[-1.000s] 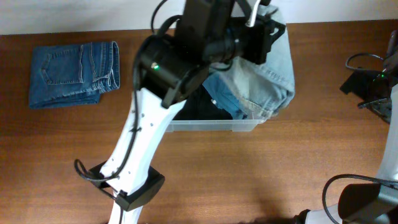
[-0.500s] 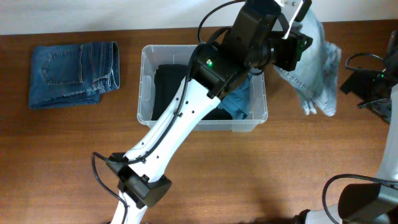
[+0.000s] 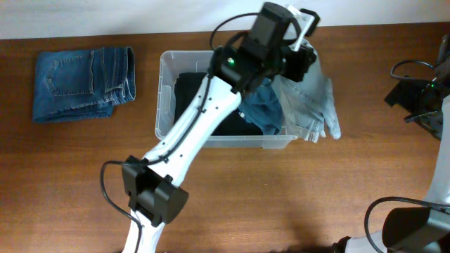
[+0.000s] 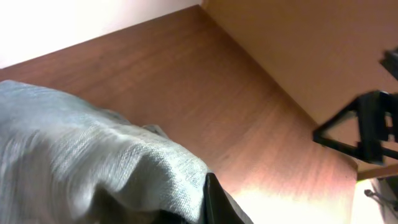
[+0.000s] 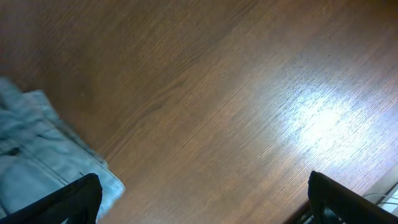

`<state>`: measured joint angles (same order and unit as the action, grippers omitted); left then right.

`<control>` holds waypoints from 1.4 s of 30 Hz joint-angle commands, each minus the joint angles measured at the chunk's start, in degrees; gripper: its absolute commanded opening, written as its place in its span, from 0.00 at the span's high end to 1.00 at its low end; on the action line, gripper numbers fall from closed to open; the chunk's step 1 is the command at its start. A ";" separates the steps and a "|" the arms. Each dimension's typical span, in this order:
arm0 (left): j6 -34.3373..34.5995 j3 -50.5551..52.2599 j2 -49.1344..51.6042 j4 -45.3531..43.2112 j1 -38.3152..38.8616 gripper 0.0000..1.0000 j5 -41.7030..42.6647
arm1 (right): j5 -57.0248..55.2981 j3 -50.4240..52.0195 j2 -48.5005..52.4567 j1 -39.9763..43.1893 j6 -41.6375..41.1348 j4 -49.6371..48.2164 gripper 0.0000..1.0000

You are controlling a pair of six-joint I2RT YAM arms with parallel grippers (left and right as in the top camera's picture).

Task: Pack container
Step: 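Lay the light-blue jeans back across the bin with the left gripper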

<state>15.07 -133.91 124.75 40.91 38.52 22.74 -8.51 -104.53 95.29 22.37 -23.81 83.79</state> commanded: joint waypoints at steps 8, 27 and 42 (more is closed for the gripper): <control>-1.49 -0.76 -0.90 -6.16 -3.56 0.98 14.64 | -0.09 0.17 -0.85 0.20 -0.52 0.00 0.02; -18.88 -0.74 -0.39 11.98 -14.53 0.98 16.92 | -0.09 0.17 -0.85 0.20 -0.52 0.00 0.01; -19.91 -0.68 13.79 23.15 -21.90 0.99 14.25 | -0.09 0.17 -0.85 0.20 -0.52 0.00 0.02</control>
<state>-3.68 -133.82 136.22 63.11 17.91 38.59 -8.51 -104.53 95.31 22.37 -23.83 83.79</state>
